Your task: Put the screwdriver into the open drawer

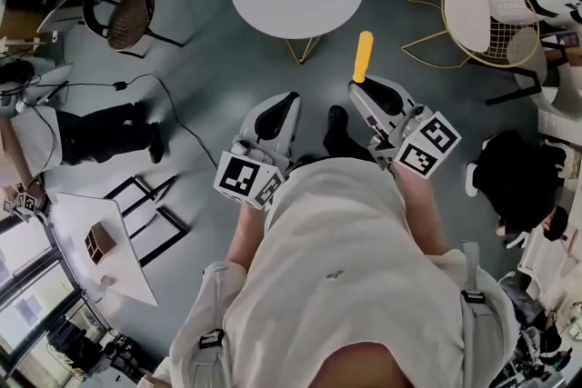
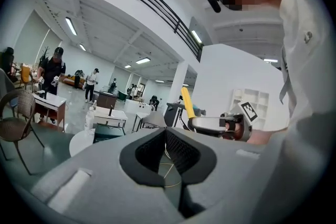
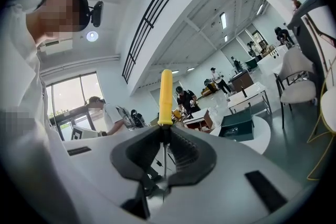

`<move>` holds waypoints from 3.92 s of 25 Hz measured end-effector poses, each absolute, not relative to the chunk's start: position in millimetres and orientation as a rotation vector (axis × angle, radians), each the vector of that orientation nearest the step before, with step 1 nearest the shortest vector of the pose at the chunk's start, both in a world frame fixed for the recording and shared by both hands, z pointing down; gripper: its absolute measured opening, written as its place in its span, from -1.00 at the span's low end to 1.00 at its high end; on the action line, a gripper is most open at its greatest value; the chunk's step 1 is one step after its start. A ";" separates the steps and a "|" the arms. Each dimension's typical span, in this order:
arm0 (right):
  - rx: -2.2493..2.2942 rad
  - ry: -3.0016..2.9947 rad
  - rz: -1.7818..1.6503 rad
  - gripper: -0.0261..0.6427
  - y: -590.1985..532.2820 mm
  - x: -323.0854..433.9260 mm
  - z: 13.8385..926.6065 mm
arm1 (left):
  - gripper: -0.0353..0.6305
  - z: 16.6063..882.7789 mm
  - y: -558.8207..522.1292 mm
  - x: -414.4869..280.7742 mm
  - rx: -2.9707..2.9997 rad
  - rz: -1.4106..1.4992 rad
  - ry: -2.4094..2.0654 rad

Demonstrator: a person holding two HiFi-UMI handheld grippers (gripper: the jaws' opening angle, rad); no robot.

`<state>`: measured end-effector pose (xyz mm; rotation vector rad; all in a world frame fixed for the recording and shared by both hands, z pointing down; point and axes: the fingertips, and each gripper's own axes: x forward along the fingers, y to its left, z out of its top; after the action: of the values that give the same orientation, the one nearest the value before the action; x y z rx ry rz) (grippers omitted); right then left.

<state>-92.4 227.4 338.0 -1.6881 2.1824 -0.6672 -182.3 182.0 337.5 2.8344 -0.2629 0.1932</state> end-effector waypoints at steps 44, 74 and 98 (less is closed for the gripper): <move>-1.901 2.009 -0.729 -0.73 14.3 12.1 357.7 | -0.86 376.8 -45.8 -50.0 2.933 0.443 0.016; -1.844 2.417 -0.819 -0.73 -101.5 105.2 399.0 | -0.86 388.7 -138.4 5.7 2.872 0.498 -0.375; -1.458 2.923 -1.170 -0.73 -150.9 108.9 591.3 | -0.86 423.7 -123.3 26.7 2.604 0.651 -0.831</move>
<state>108.9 -150.9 591.3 -1.4580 2.9230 -1.1701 26.7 -123.3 423.7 2.6043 -0.8314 0.6513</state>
